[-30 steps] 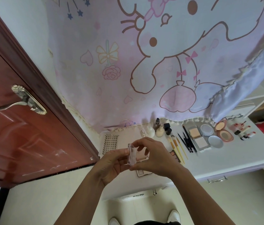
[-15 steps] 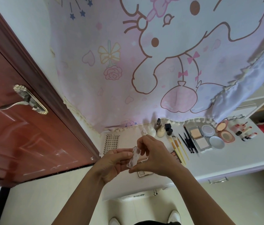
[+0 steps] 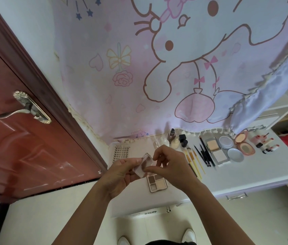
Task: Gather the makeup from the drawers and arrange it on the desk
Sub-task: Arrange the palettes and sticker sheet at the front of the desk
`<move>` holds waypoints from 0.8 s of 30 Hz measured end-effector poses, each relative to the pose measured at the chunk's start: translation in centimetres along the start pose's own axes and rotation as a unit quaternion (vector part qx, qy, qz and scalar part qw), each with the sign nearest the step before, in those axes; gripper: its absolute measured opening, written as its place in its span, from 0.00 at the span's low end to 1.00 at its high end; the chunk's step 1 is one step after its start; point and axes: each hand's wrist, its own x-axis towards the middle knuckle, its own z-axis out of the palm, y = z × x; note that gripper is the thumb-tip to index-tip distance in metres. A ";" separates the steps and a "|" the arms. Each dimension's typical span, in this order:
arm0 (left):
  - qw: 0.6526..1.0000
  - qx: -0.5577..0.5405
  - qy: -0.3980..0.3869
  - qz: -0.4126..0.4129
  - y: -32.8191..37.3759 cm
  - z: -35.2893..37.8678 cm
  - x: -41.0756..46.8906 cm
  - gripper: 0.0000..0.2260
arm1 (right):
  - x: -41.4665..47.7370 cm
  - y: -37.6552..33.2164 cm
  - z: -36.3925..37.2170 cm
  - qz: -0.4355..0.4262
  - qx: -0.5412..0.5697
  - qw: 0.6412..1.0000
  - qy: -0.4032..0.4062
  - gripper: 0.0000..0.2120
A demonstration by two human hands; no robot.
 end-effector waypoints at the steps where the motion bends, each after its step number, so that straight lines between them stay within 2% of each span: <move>1: 1.000 -0.002 -0.002 0.002 -0.1 -0.1 0.0 0.15 | 0.1 -0.1 -0.1 0.013 0.012 1.000 0.005 0.17; 7: 0.999 -0.006 -0.031 0.015 0.0 -0.1 0.1 0.19 | 0.3 0.1 -0.2 -0.023 0.000 1.000 0.009 0.15; 11: 0.998 -0.058 0.018 0.017 0.0 0.8 0.6 0.17 | 0.5 -0.1 0.3 -0.043 -0.022 0.998 0.030 0.11; 14: 0.993 -0.088 0.074 0.018 -0.2 1.1 1.1 0.18 | 0.7 -0.6 0.3 -0.040 -0.021 0.999 0.010 0.11; 16: 0.992 -0.077 0.096 0.022 -0.4 1.3 1.3 0.19 | 0.7 -0.8 0.2 -0.042 -0.028 0.999 -0.010 0.10; 19: 0.992 -0.027 0.120 0.035 -0.3 1.4 1.5 0.21 | 0.9 -0.8 0.5 -0.033 -0.025 0.999 0.003 0.09; 24: 0.990 -0.021 0.126 0.053 -0.1 1.0 1.6 0.17 | 0.7 -0.5 0.8 0.028 0.039 0.998 -0.041 0.11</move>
